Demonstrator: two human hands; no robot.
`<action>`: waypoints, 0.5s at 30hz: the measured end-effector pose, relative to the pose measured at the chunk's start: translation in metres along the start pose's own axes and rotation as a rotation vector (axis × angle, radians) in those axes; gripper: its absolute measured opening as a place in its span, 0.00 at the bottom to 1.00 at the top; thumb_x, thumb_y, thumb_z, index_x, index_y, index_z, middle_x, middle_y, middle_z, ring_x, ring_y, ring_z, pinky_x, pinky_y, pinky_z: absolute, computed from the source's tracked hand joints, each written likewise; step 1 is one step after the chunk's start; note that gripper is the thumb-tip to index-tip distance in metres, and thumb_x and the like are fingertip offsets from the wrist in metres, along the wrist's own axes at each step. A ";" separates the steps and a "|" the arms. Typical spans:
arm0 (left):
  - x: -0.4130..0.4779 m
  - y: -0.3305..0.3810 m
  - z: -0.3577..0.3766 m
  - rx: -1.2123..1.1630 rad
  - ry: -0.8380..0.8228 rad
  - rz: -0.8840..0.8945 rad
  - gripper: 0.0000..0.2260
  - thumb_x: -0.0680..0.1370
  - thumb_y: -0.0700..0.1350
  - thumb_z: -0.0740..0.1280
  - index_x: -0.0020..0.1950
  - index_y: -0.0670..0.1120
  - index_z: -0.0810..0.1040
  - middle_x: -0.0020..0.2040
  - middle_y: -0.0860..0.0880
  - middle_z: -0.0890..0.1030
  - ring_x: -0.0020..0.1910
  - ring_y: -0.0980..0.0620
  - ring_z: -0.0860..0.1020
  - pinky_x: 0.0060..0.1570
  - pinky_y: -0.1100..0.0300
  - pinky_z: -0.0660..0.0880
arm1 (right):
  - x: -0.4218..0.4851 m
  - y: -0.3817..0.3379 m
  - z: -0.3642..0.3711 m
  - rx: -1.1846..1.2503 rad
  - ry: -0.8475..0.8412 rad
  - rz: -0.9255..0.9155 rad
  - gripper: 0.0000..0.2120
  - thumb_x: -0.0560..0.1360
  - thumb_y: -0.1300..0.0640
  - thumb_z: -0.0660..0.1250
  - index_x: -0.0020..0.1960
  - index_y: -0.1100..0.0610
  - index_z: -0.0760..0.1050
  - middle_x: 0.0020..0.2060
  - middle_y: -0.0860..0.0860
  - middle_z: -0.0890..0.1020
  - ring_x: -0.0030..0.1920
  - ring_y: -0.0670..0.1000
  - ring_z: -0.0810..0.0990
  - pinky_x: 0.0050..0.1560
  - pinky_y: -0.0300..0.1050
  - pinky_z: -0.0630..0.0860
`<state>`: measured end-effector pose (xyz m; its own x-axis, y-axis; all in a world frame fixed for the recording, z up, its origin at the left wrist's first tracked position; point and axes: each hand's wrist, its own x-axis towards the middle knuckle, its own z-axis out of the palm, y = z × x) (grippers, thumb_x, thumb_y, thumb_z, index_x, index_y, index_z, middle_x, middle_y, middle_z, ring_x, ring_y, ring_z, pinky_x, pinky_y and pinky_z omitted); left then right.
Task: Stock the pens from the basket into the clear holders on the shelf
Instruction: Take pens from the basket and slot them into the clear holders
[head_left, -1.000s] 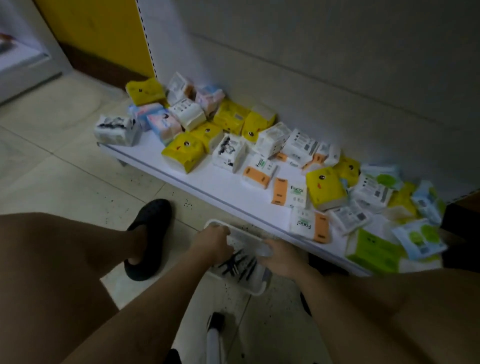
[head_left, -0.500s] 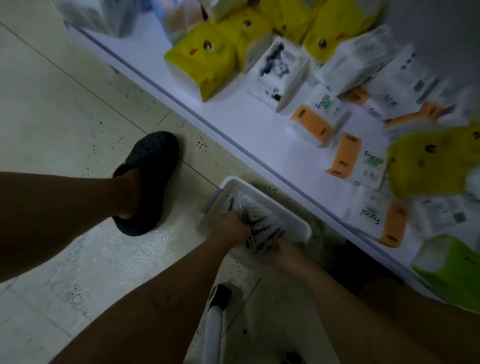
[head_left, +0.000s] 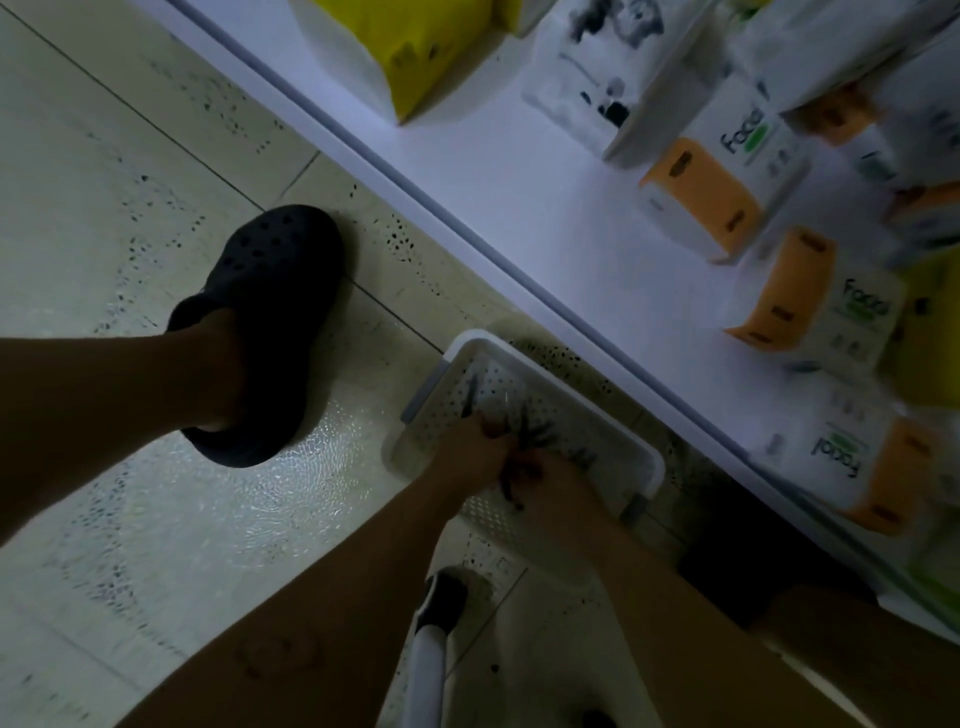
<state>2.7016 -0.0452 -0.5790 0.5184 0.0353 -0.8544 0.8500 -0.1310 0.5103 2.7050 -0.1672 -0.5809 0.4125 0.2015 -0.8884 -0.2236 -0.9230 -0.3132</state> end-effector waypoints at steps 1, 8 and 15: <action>0.000 -0.003 0.000 -0.028 0.020 0.000 0.12 0.78 0.47 0.66 0.51 0.38 0.81 0.48 0.39 0.83 0.49 0.42 0.81 0.53 0.48 0.77 | 0.000 0.000 -0.002 0.074 0.015 -0.017 0.10 0.82 0.61 0.54 0.52 0.54 0.74 0.50 0.55 0.77 0.48 0.53 0.75 0.60 0.52 0.73; -0.016 0.001 -0.001 -0.096 0.212 -0.005 0.07 0.71 0.42 0.74 0.45 0.43 0.77 0.42 0.47 0.80 0.44 0.48 0.80 0.45 0.53 0.80 | -0.023 0.012 -0.007 0.320 0.250 -0.007 0.07 0.75 0.52 0.70 0.44 0.56 0.83 0.37 0.50 0.83 0.39 0.48 0.81 0.43 0.44 0.78; -0.037 0.008 0.001 -0.070 0.212 0.037 0.13 0.74 0.39 0.65 0.58 0.45 0.76 0.54 0.46 0.78 0.54 0.45 0.78 0.56 0.47 0.77 | -0.059 0.016 -0.011 0.437 0.326 0.033 0.03 0.74 0.62 0.71 0.41 0.59 0.79 0.34 0.52 0.80 0.33 0.51 0.78 0.33 0.41 0.78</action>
<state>2.6891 -0.0480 -0.5440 0.5508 0.2407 -0.7992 0.8309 -0.0676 0.5523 2.6872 -0.1979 -0.5299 0.6360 -0.0010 -0.7717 -0.5582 -0.6910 -0.4592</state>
